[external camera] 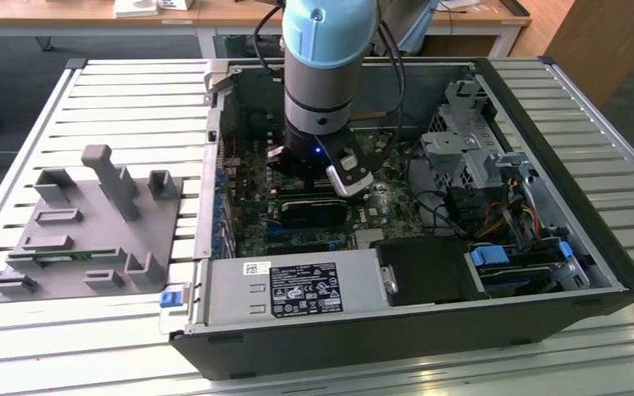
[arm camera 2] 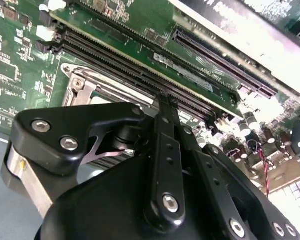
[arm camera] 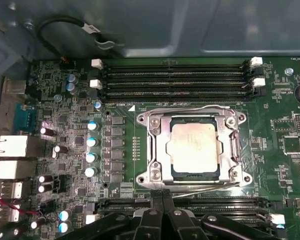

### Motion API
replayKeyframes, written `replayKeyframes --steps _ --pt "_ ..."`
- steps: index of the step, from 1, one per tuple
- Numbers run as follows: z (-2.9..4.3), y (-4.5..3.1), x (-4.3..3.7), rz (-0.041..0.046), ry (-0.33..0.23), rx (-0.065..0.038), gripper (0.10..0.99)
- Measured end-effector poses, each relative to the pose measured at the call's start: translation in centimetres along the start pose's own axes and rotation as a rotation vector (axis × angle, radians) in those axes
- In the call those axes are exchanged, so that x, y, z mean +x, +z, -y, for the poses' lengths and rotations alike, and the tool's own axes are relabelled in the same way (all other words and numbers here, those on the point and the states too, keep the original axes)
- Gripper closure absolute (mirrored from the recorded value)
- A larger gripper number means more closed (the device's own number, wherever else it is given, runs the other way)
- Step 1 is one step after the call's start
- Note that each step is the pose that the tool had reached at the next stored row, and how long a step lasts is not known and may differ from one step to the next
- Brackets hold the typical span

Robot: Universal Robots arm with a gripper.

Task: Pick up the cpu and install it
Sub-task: 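Install the second cpu locking lever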

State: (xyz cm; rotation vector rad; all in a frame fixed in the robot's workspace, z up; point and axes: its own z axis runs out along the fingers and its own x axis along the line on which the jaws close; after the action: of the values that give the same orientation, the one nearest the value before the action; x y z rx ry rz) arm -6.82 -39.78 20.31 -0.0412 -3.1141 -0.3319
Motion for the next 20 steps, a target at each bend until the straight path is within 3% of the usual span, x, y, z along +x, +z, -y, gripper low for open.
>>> replayKeyframes --steps 7,10,15,20 --pt "1.10 -0.19 0.49 0.0004 0.000 -0.028 0.980" --pt "1.14 -0.06 0.59 0.0004 -0.001 -0.042 0.980" --pt "1.23 0.33 1.02 0.0006 -0.001 -0.055 0.980" --pt "1.23 0.65 1.15 0.0003 -0.001 -0.078 0.980"
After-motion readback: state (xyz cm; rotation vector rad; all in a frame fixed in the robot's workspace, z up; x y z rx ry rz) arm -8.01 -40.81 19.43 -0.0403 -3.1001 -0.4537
